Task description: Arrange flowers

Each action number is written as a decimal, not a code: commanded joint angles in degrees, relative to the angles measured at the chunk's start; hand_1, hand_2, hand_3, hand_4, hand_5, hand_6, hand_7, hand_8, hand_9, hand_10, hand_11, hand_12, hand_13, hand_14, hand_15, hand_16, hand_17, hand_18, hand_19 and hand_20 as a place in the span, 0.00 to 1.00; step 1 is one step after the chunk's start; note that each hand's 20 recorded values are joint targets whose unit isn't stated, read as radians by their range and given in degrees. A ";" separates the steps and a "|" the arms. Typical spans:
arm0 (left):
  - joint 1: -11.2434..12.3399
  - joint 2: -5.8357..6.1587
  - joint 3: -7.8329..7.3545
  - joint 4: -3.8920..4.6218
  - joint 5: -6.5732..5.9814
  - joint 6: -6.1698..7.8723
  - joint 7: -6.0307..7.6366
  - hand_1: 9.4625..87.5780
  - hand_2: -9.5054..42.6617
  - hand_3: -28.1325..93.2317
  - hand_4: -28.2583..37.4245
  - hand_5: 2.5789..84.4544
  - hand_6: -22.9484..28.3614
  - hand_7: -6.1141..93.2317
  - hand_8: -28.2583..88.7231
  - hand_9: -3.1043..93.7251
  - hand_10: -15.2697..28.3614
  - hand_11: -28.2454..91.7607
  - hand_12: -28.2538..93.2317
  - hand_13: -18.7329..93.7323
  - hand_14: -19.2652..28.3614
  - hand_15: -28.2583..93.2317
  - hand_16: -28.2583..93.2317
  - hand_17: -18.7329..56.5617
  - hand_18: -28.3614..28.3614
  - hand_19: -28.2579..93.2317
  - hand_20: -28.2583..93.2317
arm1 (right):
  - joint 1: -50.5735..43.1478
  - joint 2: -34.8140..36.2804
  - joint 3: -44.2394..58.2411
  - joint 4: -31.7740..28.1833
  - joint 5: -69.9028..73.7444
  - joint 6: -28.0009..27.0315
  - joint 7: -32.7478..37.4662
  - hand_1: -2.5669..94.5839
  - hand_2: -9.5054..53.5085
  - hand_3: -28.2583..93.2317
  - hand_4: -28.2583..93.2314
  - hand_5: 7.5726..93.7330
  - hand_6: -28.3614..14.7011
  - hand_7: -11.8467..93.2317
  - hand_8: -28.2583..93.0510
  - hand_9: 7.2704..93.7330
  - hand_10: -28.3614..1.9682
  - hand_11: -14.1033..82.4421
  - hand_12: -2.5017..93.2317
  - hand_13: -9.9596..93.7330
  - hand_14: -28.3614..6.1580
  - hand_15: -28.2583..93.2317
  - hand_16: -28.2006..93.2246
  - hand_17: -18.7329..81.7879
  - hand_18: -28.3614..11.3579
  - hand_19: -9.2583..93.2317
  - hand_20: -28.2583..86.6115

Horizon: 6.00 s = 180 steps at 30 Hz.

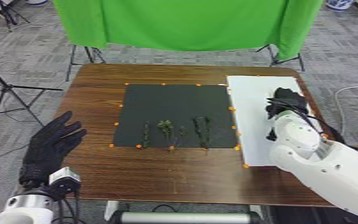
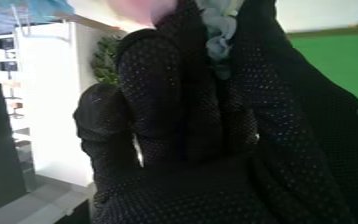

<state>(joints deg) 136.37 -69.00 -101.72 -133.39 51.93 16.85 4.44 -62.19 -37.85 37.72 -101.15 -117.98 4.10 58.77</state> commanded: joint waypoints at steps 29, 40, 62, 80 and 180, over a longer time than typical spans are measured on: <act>2.84 -0.52 -3.00 -0.61 -0.35 0.92 0.34 0.19 0.35 0.89 0.11 0.41 0.64 0.21 0.15 0.39 0.82 0.48 0.31 0.39 0.96 0.64 0.15 0.14 0.90 0.74 0.18 | 3.52 -14.75 -1.94 -7.87 -5.29 -4.63 -12.35 0.55 0.00 0.91 0.00 0.87 0.67 0.36 0.23 0.92 0.54 0.33 0.35 0.80 0.56 0.79 0.39 0.57 0.11 1.00 0.65; 3.70 -1.43 -4.99 -0.20 -0.46 0.94 0.06 0.19 0.35 0.89 0.11 0.41 0.64 0.21 0.15 0.39 0.83 0.48 0.31 0.39 0.96 0.64 0.15 0.14 0.90 0.74 0.18 | 6.41 -26.79 -9.99 -5.46 -8.02 -7.48 -19.06 0.55 0.00 0.91 0.00 0.87 0.67 0.36 0.23 0.91 0.54 0.33 0.35 0.80 0.56 0.79 0.39 0.56 0.12 1.00 0.65; -4.29 2.72 -2.90 2.60 -0.12 -0.34 -0.08 0.20 0.35 0.90 0.11 0.41 0.64 0.21 0.15 0.39 0.82 0.48 0.31 0.39 0.96 0.64 0.15 0.14 0.90 0.74 0.18 | 16.28 -36.37 -24.37 8.56 -2.85 -2.03 -13.61 0.55 0.00 0.91 0.00 0.86 0.68 0.37 0.23 0.91 0.56 0.38 0.38 0.79 0.55 0.81 0.38 0.56 0.12 1.00 0.65; -6.16 3.08 -2.54 3.29 0.13 -1.89 -1.09 0.20 0.35 0.90 0.11 0.41 0.64 0.21 0.15 0.39 0.83 0.48 0.31 0.39 0.96 0.64 0.15 0.14 0.90 0.75 0.18 | 15.24 -37.55 -24.14 9.98 -1.91 -3.63 -12.81 0.48 0.00 0.90 0.00 0.80 0.64 0.39 0.22 0.83 0.53 0.50 0.30 0.76 0.52 0.85 0.34 0.54 0.13 1.00 0.66; 3.64 -0.26 -3.04 -1.23 0.13 1.24 -0.81 0.20 0.35 0.89 0.11 0.41 0.64 0.21 0.15 0.39 0.83 0.48 0.31 0.39 0.96 0.64 0.15 0.14 0.90 0.75 0.18 | -17.39 4.72 17.56 -6.40 2.35 -10.49 -5.89 0.32 0.00 0.96 0.00 0.49 0.46 0.31 0.11 0.51 0.24 0.60 0.17 0.64 0.38 0.97 0.32 0.45 0.08 1.00 0.66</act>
<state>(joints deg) 139.90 -68.86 -105.21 -134.56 51.94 18.17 4.39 -83.16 -33.70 59.93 -110.13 -116.40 -7.34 50.49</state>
